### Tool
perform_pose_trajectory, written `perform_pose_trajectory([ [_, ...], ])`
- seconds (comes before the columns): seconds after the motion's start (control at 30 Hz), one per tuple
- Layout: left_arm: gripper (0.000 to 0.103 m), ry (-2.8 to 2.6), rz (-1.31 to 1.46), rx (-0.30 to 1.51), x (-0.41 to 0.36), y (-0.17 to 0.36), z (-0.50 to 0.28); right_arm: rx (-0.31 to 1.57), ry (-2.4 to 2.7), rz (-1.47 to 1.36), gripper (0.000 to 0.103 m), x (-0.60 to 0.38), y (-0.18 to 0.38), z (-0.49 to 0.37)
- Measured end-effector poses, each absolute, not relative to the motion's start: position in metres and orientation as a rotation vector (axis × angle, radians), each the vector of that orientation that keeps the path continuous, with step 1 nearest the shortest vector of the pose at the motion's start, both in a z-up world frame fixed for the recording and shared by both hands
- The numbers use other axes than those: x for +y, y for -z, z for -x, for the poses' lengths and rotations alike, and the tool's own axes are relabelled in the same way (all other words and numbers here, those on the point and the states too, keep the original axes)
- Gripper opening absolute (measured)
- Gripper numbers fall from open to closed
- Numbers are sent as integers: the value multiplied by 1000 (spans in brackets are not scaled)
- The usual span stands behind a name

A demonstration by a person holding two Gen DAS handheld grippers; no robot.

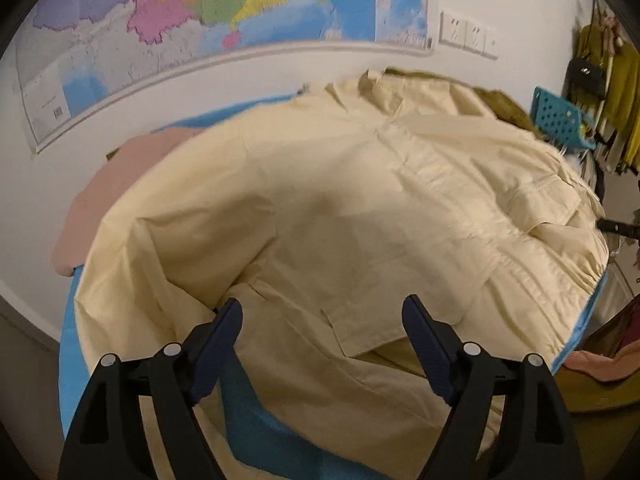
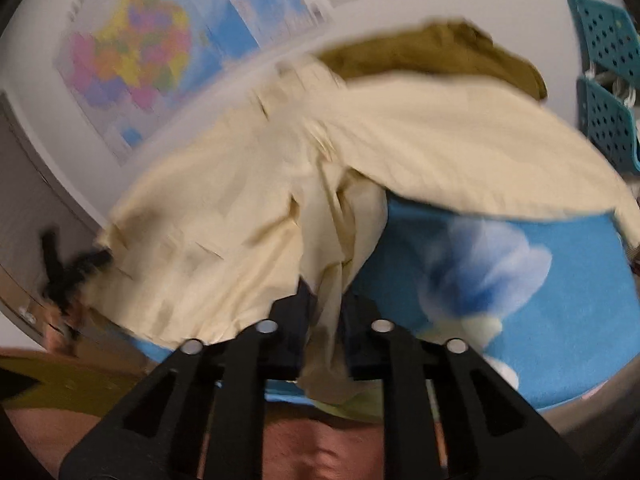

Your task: Fold large clothes

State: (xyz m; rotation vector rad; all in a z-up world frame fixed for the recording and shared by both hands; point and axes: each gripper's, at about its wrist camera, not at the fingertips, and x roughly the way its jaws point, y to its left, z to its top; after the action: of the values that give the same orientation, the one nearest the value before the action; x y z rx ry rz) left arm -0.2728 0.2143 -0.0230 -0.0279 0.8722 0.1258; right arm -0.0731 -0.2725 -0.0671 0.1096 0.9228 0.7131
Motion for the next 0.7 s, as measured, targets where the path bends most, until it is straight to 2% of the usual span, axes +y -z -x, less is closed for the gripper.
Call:
perform_pose_trajectory([
  [0.1, 79, -170, 8, 893, 221, 20, 263, 872, -690, -89, 52, -274, 51, 73],
  [0.2, 79, -181, 1, 831, 229, -4, 261, 760, -701, -52, 55, -277, 14, 74],
  [0.3, 85, -221, -50, 775, 231, -28, 247, 661, -686, 10, 62, -263, -15, 65],
  [0.53, 85, -311, -154, 793, 248, -36, 164, 578, -725, 150, 63, -176, -39, -2],
  [0.7, 85, -374, -149, 861, 280, -20, 103, 624, -731, 220, 63, -102, -33, -73],
])
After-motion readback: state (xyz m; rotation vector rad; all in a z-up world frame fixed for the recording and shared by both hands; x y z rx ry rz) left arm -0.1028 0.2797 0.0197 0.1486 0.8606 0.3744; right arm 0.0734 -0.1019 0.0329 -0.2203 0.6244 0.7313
